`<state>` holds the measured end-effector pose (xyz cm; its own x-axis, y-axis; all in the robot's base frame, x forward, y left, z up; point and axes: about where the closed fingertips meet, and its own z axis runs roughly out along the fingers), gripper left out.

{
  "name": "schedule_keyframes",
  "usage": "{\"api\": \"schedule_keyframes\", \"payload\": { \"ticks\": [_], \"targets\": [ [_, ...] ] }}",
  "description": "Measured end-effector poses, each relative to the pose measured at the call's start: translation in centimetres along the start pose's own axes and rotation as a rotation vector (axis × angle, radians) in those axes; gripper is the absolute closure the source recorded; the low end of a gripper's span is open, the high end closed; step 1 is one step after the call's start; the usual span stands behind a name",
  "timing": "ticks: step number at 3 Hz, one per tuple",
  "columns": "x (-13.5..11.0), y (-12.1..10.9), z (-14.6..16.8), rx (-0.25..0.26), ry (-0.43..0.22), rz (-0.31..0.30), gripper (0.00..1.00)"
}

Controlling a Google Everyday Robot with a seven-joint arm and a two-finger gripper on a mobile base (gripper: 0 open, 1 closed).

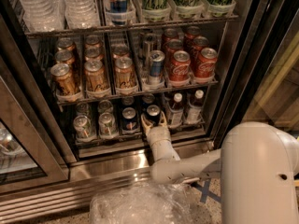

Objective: Pick pepsi can from bottom shelf of fridge

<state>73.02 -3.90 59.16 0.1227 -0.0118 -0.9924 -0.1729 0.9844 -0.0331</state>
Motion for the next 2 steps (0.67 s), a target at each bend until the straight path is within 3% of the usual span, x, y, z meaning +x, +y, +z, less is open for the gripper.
{"api": "schedule_keyframes", "payload": {
  "ticks": [2],
  "targets": [
    [-1.2, 0.0, 0.0, -0.004, -0.024, 0.0, 1.0]
  ]
}}
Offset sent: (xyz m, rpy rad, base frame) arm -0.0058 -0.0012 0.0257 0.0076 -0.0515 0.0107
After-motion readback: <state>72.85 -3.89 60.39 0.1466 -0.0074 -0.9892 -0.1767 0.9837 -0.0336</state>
